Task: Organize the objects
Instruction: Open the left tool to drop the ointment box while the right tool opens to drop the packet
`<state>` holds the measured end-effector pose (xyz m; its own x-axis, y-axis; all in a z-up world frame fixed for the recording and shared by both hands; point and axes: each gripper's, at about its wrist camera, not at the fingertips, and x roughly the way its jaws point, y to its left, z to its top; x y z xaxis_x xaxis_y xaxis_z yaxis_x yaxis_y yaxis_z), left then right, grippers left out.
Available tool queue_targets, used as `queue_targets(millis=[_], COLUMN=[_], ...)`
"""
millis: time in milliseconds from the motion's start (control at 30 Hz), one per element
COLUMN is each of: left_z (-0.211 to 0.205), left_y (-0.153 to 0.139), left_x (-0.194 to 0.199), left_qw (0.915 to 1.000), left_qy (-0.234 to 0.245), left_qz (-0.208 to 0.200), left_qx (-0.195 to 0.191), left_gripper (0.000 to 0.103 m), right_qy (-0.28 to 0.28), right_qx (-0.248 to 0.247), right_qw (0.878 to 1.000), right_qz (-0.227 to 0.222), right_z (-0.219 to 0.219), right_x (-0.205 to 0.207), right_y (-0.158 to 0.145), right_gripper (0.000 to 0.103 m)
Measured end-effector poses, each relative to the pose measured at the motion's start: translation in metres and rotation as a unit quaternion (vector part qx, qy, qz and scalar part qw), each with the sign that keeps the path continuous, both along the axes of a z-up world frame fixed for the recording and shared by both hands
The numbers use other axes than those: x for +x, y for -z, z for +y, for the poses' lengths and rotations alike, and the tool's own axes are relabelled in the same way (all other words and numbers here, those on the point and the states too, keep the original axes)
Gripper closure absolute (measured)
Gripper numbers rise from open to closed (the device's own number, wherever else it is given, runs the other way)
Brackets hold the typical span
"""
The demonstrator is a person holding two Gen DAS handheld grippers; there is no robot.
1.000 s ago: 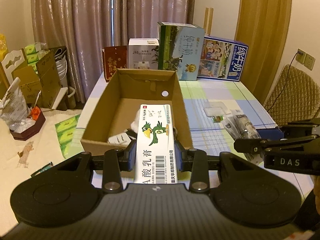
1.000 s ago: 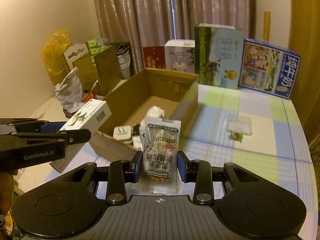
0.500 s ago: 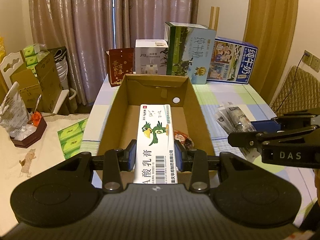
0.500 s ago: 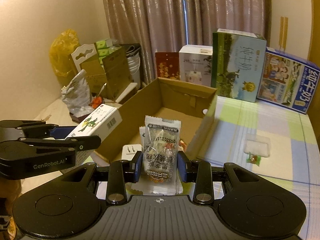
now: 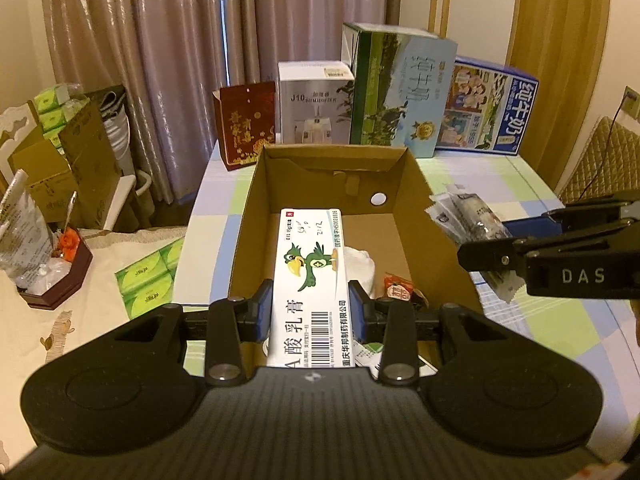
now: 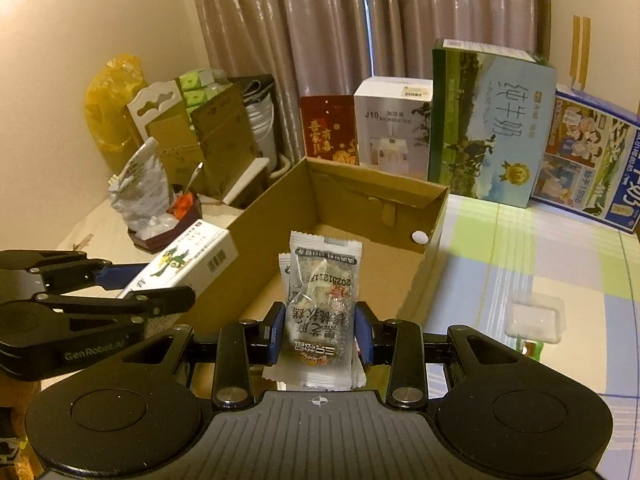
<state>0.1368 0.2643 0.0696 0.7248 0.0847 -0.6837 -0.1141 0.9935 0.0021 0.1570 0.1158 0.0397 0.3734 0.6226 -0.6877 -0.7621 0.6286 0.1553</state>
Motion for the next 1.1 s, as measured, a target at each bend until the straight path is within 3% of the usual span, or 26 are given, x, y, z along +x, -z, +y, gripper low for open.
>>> queue_targets(millis=[400,1100], left_z=[0.011,0.015], left_y=[0.021,0.035], left_x=[0.048,0.077], left_qw=[0.9997,0.9996], left_qy=[0.01,0.004], left_qz=[0.023,0.026], left_qx=[-0.001,0.008], left_gripper=[0.07,0.067], right_qy=[0.002,0.011], right_qx=[-0.013,-0.016], right_qw=[1.0,1.0], right_qz=[0.017,0.022], right_z=[0.024,0.029], right_x=[0.032,0.047], right_y=[0.019,0.029], right_gripper=[0.069,0.069])
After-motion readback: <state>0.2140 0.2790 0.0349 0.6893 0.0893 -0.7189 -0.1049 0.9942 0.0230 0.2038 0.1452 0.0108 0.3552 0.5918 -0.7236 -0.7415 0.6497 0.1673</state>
